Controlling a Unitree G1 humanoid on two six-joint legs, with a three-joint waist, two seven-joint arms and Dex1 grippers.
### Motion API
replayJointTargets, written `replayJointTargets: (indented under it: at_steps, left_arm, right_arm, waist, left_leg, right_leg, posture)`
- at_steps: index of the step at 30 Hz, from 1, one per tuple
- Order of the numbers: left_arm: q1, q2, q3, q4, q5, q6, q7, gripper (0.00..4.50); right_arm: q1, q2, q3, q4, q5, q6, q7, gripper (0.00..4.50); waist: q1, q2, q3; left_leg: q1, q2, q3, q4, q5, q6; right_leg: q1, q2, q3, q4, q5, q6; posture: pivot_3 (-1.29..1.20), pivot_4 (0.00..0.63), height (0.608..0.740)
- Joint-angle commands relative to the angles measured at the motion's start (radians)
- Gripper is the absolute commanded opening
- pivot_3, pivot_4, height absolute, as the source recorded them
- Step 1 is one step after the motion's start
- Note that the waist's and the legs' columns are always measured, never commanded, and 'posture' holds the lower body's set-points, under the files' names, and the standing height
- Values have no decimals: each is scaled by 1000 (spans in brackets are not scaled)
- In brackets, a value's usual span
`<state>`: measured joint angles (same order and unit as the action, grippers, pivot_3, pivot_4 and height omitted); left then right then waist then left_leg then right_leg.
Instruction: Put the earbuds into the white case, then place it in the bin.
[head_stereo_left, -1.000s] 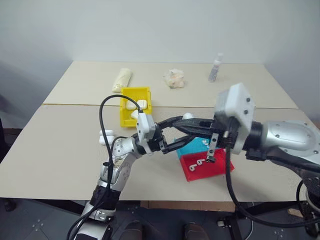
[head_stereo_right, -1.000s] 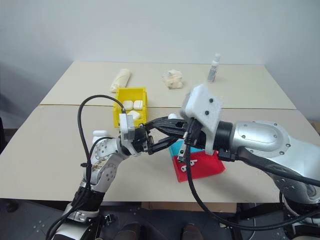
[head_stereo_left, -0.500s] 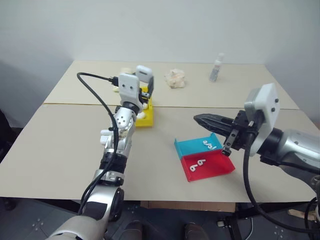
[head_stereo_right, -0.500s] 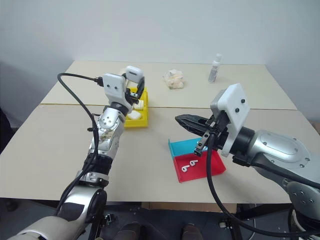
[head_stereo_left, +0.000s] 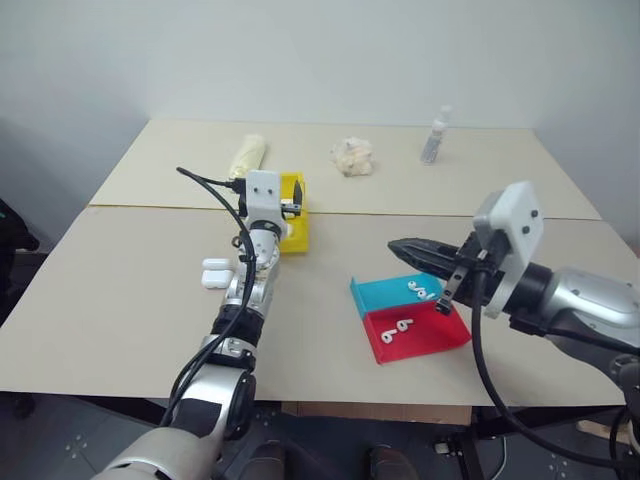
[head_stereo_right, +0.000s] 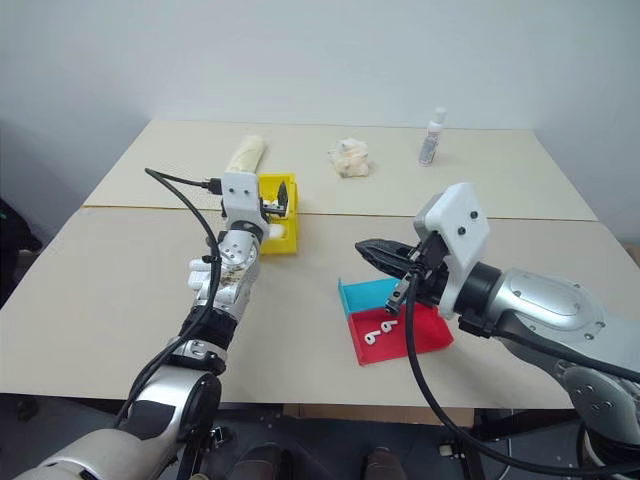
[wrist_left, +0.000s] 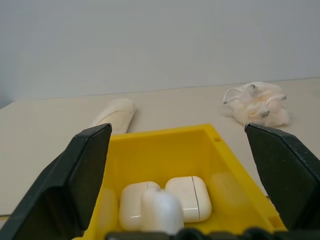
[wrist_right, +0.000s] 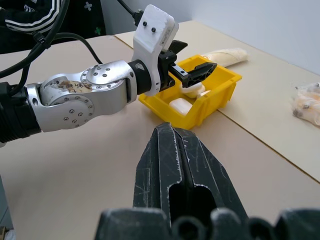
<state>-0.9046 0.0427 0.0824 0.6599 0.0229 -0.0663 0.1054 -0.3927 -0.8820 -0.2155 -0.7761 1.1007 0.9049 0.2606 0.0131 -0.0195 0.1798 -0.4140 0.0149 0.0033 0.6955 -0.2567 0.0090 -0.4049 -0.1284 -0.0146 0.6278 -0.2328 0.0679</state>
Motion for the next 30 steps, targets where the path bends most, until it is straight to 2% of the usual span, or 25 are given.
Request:
replayJointTargets:
  at_steps: [1, 2, 5, 7, 9, 13, 18, 22, 25, 30]
  left_arm:
    - [-15, -39, 37, -150, -116, 154, -42, 4485]
    - [-9, -48, 47, -193, -149, 213, -56, 4485]
    - [81, -26, 66, -416, -363, 396, -273, 4485]
    - [154, 28, 47, -534, -441, 436, -425, 4485]
    - [236, 124, 17, -643, -473, 432, -585, 4485]
    - [321, 300, 9, -758, -531, 489, -766, 4485]
    - [449, 579, 28, -837, -586, 506, -1073, 4485]
    - [553, 738, 56, -863, -622, 467, -1279, 4485]
    - [596, 783, 85, -883, -671, 484, -1345, 4485]
    - [608, 768, 95, -899, -680, 481, -1322, 4485]
  right_arm:
    - [9, -21, -30, -28, -8, -14, 10, 0]
    - [14, -25, -33, -28, -8, -15, 15, 0]
    - [61, -81, -77, -17, -29, -18, 89, 0]
    - [116, -120, -138, -1, -39, -31, 166, 0]
    - [210, -154, -229, 25, -83, -76, 305, 0]
    - [394, -209, -325, 96, -284, -239, 559, 0]
    - [537, -220, -406, 220, -524, -520, 799, 0]
    - [596, -205, -456, 291, -598, -663, 924, 0]
    - [594, -203, -469, 321, -598, -676, 953, 0]
    - [601, -209, -480, 326, -587, -667, 1011, 0]
  waist:
    - [0, 0, 0]
    - [-1, 0, 0]
    - [-4, 0, 0]
    - [-12, 0, 0]
    - [-16, 0, 0]
    - [-12, 0, 0]
    - [-10, 1, -1]
    - [-12, 1, -1]
    - [-11, 1, -1]
    - [-4, 1, -1]
  left_leg:
    - [0, 0, 0, 0, 0, 0]
    - [0, 0, 0, 0, 0, 0]
    - [0, 0, 0, 0, 0, 0]
    - [0, 1, 0, -1, 0, 0]
    - [0, 0, 1, -1, 0, 0]
    - [4, 0, 1, 0, 0, 0]
    - [10, 1, 1, -2, 0, 0]
    - [9, 1, 3, -2, 0, 0]
    - [10, 2, 3, -2, 0, 0]
    - [12, 2, 2, -2, 0, 0]
  right_leg:
    - [0, 0, 0, 0, 0, 0]
    - [0, 0, 0, 0, 0, 0]
    - [0, 0, 0, 1, 0, 0]
    - [0, 0, 0, 2, 0, 0]
    - [0, 0, 1, 2, 0, 0]
    - [2, 0, 1, 1, 0, 0]
    - [7, 0, 2, -1, -1, 0]
    - [4, 0, 3, 0, -1, 0]
    - [5, 0, 3, 0, -1, -1]
    - [8, 0, 2, 0, -1, -1]
  posture:
    - [0, 150, 740]
    - [0, 150, 740]
    - [0, 150, 740]
    - [0, 150, 740]
    - [0, 150, 740]
    - [0, 150, 740]
    - [0, 150, 740]
    - [0, 150, 740]
    - [0, 150, 740]
    - [0, 150, 740]
